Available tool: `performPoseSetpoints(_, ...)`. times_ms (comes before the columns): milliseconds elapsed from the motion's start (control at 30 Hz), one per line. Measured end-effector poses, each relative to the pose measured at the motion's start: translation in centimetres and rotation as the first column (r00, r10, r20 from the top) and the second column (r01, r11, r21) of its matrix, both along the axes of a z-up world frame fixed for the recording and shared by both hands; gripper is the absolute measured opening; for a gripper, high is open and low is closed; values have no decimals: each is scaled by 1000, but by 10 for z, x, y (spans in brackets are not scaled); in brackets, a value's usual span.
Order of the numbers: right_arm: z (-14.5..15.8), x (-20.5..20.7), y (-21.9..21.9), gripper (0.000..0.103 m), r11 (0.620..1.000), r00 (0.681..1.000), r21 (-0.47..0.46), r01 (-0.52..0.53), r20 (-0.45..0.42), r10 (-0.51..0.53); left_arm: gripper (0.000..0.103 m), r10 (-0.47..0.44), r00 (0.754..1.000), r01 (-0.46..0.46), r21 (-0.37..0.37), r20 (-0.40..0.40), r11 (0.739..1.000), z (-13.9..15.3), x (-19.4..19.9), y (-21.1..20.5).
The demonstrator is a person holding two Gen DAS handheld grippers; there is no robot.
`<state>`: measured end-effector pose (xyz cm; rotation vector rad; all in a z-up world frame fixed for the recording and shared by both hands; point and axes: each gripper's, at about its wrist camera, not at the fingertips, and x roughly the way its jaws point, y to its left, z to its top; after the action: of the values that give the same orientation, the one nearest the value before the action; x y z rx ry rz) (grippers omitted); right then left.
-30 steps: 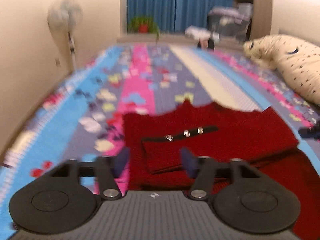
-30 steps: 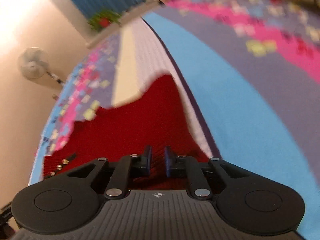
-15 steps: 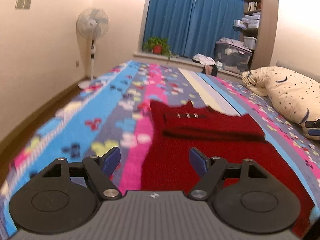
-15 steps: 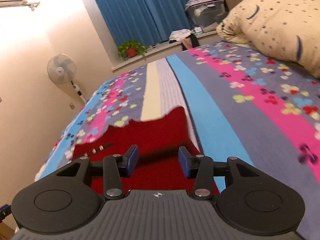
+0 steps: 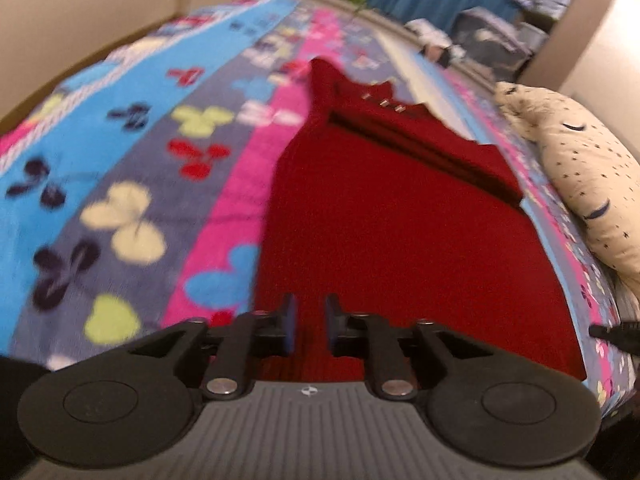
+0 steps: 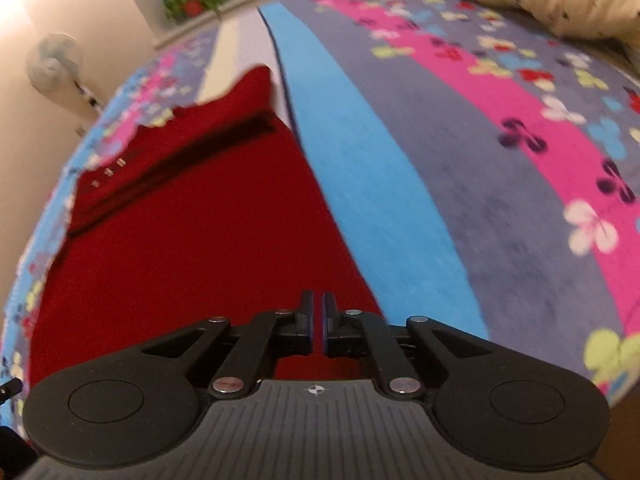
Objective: Fold small clothes
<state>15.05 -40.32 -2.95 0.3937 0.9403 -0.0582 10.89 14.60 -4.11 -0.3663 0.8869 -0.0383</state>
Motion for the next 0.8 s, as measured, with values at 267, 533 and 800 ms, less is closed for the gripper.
performPoseSetpoints(267,-19,-1,0,36,997,994,-79,2,-105,-10,41,75,996,-73,24,-54,997,-9,2,8)
performPoseSetpoints(533,-40,6,5,42,991,984,-121,-50,-177,28,42,46,993,-42,39,-111,998,-26,11,8)
performPoseSetpoints(800,-41,9,7,30,989,984,-119,-87,-164,67,42,30,994,-22,77,-107,997,-30,14,-1)
